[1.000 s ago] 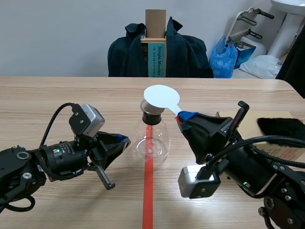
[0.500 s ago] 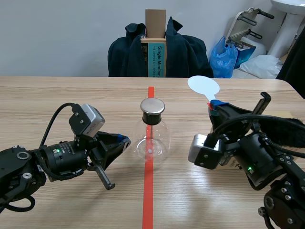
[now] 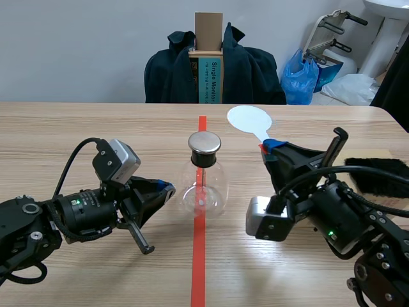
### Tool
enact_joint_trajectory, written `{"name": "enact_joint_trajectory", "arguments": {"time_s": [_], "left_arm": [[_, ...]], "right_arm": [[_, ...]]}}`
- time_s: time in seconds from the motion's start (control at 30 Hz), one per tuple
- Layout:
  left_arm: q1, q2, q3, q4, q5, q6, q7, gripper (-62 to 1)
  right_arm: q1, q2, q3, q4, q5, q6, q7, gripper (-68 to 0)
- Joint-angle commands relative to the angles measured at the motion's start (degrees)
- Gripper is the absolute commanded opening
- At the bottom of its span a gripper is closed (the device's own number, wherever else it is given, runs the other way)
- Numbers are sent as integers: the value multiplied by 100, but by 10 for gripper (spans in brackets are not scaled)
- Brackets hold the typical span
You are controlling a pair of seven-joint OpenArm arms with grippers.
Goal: Do the electroscope experiment.
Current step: 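Move the plate toward and away from the electroscope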
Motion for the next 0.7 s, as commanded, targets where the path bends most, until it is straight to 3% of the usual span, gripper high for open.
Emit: {"name": "enact_joint_trajectory", "arguments": {"time_s": [0.0,0.33,0.67], "left_arm": [[-33,-17,-37,118,-59,28,-81,-590],[-33,-15,-37,118,-59,28,-81,-590],[-33,-15,-37,118,-59,28,-81,-590]], "right_arm": [[98,33,4,79,2,-46,162,-667],[98,31,4,79,-44,-46,1300,-667],[98,31,-37,79,-87,-46,1620,-667]]}}
